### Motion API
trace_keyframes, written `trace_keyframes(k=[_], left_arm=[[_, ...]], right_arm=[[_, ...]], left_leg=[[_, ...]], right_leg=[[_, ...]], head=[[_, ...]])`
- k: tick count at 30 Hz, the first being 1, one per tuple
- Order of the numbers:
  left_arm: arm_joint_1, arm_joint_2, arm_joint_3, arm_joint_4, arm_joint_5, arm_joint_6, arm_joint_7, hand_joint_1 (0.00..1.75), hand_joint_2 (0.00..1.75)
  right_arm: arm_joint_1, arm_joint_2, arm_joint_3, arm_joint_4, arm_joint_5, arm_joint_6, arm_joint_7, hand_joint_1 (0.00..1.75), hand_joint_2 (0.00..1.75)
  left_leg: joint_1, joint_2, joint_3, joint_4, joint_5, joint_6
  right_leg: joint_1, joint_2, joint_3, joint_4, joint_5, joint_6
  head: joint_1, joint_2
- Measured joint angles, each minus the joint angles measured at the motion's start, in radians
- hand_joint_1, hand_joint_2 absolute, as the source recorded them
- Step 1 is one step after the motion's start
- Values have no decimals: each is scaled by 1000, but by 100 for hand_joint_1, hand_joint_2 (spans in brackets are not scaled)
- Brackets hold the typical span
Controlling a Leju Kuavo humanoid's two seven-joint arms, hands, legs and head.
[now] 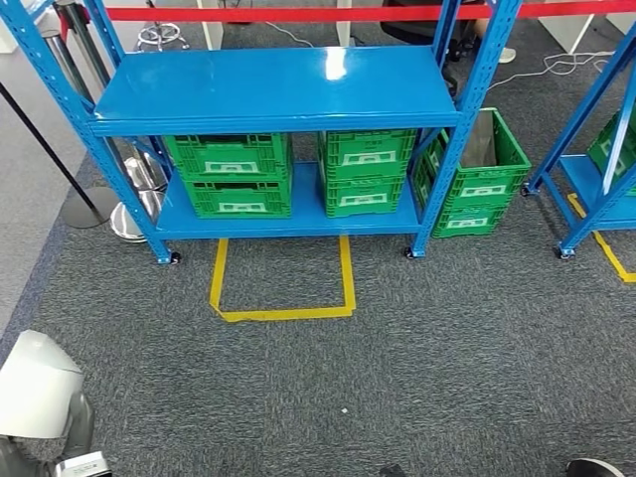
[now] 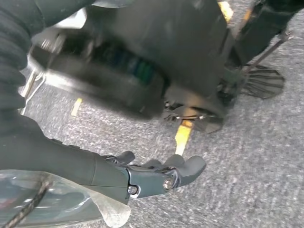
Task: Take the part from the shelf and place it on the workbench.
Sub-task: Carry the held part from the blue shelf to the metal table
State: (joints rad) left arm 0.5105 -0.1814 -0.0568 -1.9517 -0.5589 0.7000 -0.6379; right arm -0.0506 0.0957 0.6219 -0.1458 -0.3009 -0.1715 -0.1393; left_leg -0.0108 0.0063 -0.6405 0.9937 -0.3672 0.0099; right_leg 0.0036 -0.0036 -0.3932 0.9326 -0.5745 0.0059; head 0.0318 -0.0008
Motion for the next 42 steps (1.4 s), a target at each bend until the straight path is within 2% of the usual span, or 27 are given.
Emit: trace_keyframes(k=[1, 2, 4, 5, 6, 7, 8, 10, 12, 13, 15, 17, 20, 21, 22, 23, 25, 27, 28, 30, 32, 35, 36, 37, 38, 40, 42], left_arm=[[0, 2, 1, 0, 6, 0, 0, 175, 175], [0, 4, 2, 1, 12, 0, 0, 175, 175], [-2, 8, 3, 3, 24, 0, -2, 175, 175], [-3, 9, 4, 5, 30, 0, -3, 175, 175], [-4, 10, 6, 6, 37, 0, -4, 175, 175], [-4, 10, 7, 8, 41, 0, -5, 175, 175], [-5, 10, 9, 9, 45, 0, -6, 175, 175], [-5, 10, 10, 10, 47, 0, -7, 175, 175], [-7, 10, 10, 11, 46, 0, -9, 175, 175], [-7, 11, 11, 11, 46, 0, -10, 175, 175], [-8, 11, 12, 12, 46, 0, -11, 175, 175], [-7, 10, 14, 14, 46, 0, -12, 175, 175], [-6, 10, 16, 17, 46, 0, -14, 175, 175], [-6, 10, 17, 19, 45, 0, -15, 175, 175], [-6, 10, 18, 20, 45, 0, -15, 175, 175], [-6, 10, 19, 21, 45, 0, -15, 175, 175], [-6, 9, 20, 22, 45, 0, -16, 175, 175], [-6, 8, 21, 22, 45, 0, -17, 175, 175], [-6, 8, 22, 23, 45, 0, -18, 175, 175], [-4, 7, 23, 24, 45, 0, -18, 175, 175], [-4, 7, 25, 24, 45, 0, -19, 175, 175], [-4, 7, 26, 25, 45, 0, -19, 175, 175], [-3, 7, 27, 25, 45, 0, -19, 175, 175], [-2, 7, 27, 25, 45, 0, -19, 175, 175], [-1, 7, 28, 26, 45, 0, -19, 175, 175], [0, 7, 29, 26, 45, 0, -19, 175, 175], [-1, 6, 30, 26, 44, 0, -19, 175, 175]], right_arm=[[0, -10, 2, 0, -2, 12, -1, 0, 175], [0, -22, 3, 0, -3, 20, -2, 0, 175], [1, -42, 4, 0, -2, 28, -7, 0, 175], [1, -49, 5, 0, -1, 28, -10, 0, 175], [1, -54, 7, 0, 0, 28, -13, 0, 175], [0, -57, 8, 0, 2, 27, -16, 0, 175], [0, -59, 10, 0, 4, 26, -19, 0, 175], [0, -60, 12, 0, 8, 25, -24, 0, 175], [0, -62, 14, 0, 11, 24, -26, 0, 175], [-1, -63, 15, 0, 11, 24, -27, 0, 175], [-2, -65, 18, 0, 12, 24, -27, 0, 175], [-3, -68, 19, -1, 12, 26, -27, 0, 175], [-4, -73, 19, -1, 10, 28, -24, 0, 175], [-4, -73, 19, -1, 10, 29, -23, 0, 175], [-4, -73, 19, -1, 9, 29, -21, 0, 175], [-4, -73, 19, -2, 9, 29, -19, 0, 175], [-2, -73, 21, -2, 9, 28, -13, 0, 175], [1, -75, 24, -1, 9, 28, -10, 0, 175], [2, -75, 25, -1, 8, 28, -10, 0, 175], [0, -74, 27, -3, 7, 28, -11, 0, 175], [1, -71, 27, -5, 5, 28, -12, 0, 175], [3, -71, 27, -6, 4, 28, -14, 0, 175], [3, -71, 27, -6, 4, 28, -14, 0, 175], [4, -71, 27, -6, 4, 27, -15, 0, 175], [3, -71, 27, -6, 3, 27, -15, 0, 175], [3, -71, 27, -6, 3, 27, -16, 0, 175], [3, -71, 27, -6, 3, 26, -17, 0, 175]], left_leg=[[1, -2, -6, 13, -22, -7], [3, -5, -16, 44, -63, -14], [11, -6, -38, 160, -173, -25], [15, -6, -45, 224, -205, -29], [19, -6, -44, 271, -211, -33], [22, -5, -31, 289, -192, -35], [24, -3, -3, 271, -160, -37], [25, 13, 90, 147, -115, -36], [22, 28, 166, 24, -126, -26], [19, 29, 179, -6, -139, -19], [20, 19, 177, -30, -144, -6], [24, 10, 170, -41, -140, 8], [20, -3, 151, -35, -127, 20], [17, -9, 147, -32, -125, 21], [15, -16, 144, -29, -124, 21], [14, -23, 143, -27, -123, 22], [11, -40, 141, -20, -123, 20], [10, -55, 129, -11, -121, 13], [11, -61, 121, -8, -119, 8], [11, -70, 108, -3, -115, -4], [9, -57, 91, 32, -140, -14], [14, -22, 8, 216, -233, -30], [16, -18, -15, 268, -249, -34], [17, -16, -23, 288, -246, -35], [17, -13, -10, 266, -224, -35], [16, 8, 59, 133, -156, -29], [10, 36, 112, 19, -121, -18]], right_leg=[[-2, -3, -12, 1, 12, -9], [-4, -8, -25, 0, 24, -16], [-5, -17, -54, 1, 47, -26], [-4, -21, -69, 2, 57, -26], [-4, -26, -85, 4, 67, -25], [-5, -32, -98, 7, 76, -23], [-5, -38, -111, 12, 84, -20], [-5, -48, -132, 25, 96, -12], [-2, -59, -145, 35, 105, -1], [-1, -65, -150, 37, 110, 5], [-2, -68, -163, 43, 113, 17], [-5, -40, -191, 92, 78, 28], [-6, -2, -271, 293, -24, 33], [-6, -1, -286, 339, -37, 32], [-5, 0, -282, 346, -31, 30], [-5, 2, -258, 312, -7, 27], [-6, 26, -179, 175, 55, 17], [-6, 51, -128, 77, 80, 10], [-6, 56, -123, 65, 75, 7], [-9, 42, -124, 54, 75, 1], [-15, 25, -124, 45, 80, -7], [-16, -6, -126, 43, 82, -13], [-15, -16, -127, 44, 81, -13], [-15, -26, -127, 44, 81, -13], [-14, -36, -127, 45, 81, -13], [-14, -51, -124, 45, 81, -11], [-9, -65, -125, 48, 79, -3]], head=[[-2, 0], [-4, 0], [-8, 0], [-8, 0], [-8, 0], [-8, 0], [-8, 0], [-8, 0], [-7, 0], [-7, 0], [-6, 0], [-4, 0], [-1, 0], [-2, 0], [-2, 0], [-2, 0], [-2, 0], [-2, 0], [-1, 0], [1, 0], [-5, 0], [-13, 0], [-13, 0], [-13, 0], [-13, 0], [-13, 0], [-13, 0]])
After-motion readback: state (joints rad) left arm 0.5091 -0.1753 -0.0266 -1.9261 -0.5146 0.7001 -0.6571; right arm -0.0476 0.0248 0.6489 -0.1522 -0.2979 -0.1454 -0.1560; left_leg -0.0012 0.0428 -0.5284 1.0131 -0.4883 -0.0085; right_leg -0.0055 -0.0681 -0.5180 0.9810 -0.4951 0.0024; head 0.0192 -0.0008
